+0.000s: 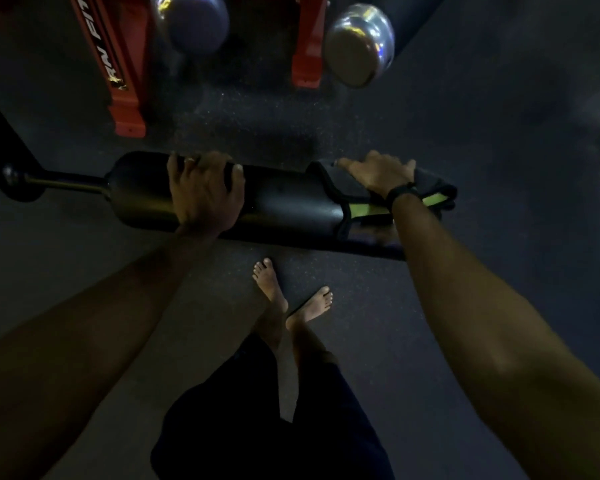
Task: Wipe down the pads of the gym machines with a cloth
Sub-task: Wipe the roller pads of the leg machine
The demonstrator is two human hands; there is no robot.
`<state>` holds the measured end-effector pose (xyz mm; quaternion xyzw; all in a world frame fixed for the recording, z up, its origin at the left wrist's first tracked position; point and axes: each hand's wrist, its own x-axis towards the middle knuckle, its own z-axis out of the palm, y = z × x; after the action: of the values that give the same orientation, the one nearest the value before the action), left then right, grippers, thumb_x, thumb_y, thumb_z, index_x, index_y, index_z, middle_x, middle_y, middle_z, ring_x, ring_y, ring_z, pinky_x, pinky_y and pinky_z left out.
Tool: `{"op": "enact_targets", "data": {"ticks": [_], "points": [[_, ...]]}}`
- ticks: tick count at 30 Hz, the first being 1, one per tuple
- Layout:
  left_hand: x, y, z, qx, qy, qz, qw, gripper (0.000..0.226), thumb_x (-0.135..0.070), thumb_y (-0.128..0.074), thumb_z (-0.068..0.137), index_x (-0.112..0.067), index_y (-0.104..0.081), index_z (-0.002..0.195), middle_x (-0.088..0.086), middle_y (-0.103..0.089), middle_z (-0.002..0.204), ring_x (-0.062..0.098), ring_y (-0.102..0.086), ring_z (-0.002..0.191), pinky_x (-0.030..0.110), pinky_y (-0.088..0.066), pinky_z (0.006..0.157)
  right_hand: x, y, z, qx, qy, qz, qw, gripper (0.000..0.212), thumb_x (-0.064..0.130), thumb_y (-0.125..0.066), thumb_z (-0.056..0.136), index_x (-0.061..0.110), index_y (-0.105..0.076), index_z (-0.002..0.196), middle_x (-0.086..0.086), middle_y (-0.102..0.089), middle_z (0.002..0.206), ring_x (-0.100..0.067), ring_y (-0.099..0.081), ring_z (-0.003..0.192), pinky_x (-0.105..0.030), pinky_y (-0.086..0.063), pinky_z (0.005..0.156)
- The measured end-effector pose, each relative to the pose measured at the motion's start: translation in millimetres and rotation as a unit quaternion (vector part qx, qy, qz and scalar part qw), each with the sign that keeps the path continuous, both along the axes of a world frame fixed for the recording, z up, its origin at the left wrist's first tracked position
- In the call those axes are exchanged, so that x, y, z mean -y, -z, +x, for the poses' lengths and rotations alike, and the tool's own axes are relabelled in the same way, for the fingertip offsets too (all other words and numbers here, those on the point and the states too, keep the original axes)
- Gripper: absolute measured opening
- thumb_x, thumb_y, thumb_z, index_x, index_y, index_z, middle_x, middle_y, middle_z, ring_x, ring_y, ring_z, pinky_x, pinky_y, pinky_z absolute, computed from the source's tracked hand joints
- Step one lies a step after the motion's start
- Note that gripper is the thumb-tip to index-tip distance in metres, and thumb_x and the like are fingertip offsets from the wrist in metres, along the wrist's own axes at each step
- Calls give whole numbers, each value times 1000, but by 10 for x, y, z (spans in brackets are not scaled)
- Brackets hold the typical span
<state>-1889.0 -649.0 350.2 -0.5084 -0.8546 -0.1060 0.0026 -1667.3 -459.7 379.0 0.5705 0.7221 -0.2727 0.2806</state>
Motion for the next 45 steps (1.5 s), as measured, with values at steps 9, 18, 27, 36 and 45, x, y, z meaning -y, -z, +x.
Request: {"op": "enact_targets", "data": {"ticks": [9,18,27,36,45], "points": [[818,474,295,-33,32,118,992,59,-47,-27,104,-10,-32,151,11,-24,163,29,-8,155,57,-2,122,1161,60,416,-104,7,389,915,57,67,-41,93,25,-67,121,-12,-60,127,-33,-45,119,-53,-29,99],[835,418,287,-9,42,98,994,60,-44,-30,105,-8,-24,153,19,-22,161,30,0,155,58,3,121,179,-61,-13,13,-6,102,995,73,70,-31,96,12,-64,127,-16,-57,137,-37,-40,133,-55,-17,112],[287,-156,218,65,46,74,994,39,-36,-57,92,-7,-60,117,14,-58,124,33,-52,123,54,-31,109,962,-18,258,-105,5,352,930,57,62,-37,98,21,-69,120,-13,-62,123,-35,-51,115,-50,-32,98],[-131,-111,74,-6,40,-122,992,56,-47,-30,103,-10,-71,99,12,-72,98,31,-64,95,47,-42,98,930,-49,234,-70,-4,314,947,60,65,-32,98,22,-65,126,-13,-57,130,-37,-44,122,-57,-26,104],[-169,-178,58,9,26,-138,990,58,-51,-32,98,-11,-74,98,10,-73,97,31,-64,96,46,-43,95,129,-50,-155,7,15,41,999,71,68,-34,97,12,-60,131,-17,-54,143,-36,-41,136,-52,-18,114]]}}
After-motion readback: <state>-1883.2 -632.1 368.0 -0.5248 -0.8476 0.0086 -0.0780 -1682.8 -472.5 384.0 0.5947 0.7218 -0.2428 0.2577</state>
